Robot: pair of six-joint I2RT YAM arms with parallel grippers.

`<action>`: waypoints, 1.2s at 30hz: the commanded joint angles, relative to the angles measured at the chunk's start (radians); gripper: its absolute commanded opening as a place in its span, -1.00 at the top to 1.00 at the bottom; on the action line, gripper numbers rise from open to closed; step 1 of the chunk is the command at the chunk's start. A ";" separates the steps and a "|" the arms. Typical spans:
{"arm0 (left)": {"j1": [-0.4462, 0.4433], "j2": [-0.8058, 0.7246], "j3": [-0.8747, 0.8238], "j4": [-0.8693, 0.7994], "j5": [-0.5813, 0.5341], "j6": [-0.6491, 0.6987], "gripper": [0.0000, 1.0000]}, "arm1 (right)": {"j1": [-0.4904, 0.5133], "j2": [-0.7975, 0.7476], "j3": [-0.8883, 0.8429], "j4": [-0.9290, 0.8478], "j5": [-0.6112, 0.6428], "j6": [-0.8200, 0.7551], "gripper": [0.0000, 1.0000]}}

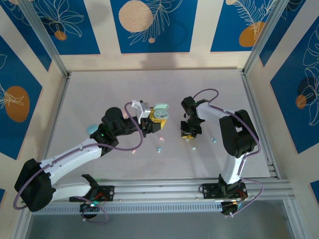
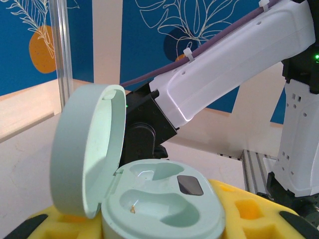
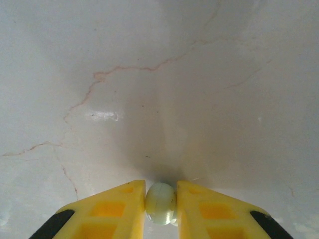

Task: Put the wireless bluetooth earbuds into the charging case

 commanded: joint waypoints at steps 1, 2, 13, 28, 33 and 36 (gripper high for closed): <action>-0.006 -0.010 -0.008 0.002 -0.009 0.008 0.44 | 0.010 0.025 0.023 -0.037 0.015 -0.007 0.51; -0.006 -0.011 -0.008 0.002 -0.008 0.008 0.44 | 0.012 0.028 0.025 -0.040 0.016 -0.008 0.51; -0.006 -0.004 -0.003 0.003 -0.004 0.007 0.44 | 0.024 0.051 0.042 -0.055 0.030 -0.020 0.52; -0.006 0.004 0.001 0.007 -0.004 0.004 0.44 | 0.025 0.043 0.061 -0.080 0.043 -0.026 0.39; -0.005 0.007 0.001 0.008 -0.002 0.002 0.44 | 0.028 0.059 0.069 -0.083 0.052 -0.024 0.46; -0.006 0.007 -0.002 0.009 -0.002 0.004 0.44 | 0.032 0.066 0.074 -0.088 0.061 -0.028 0.50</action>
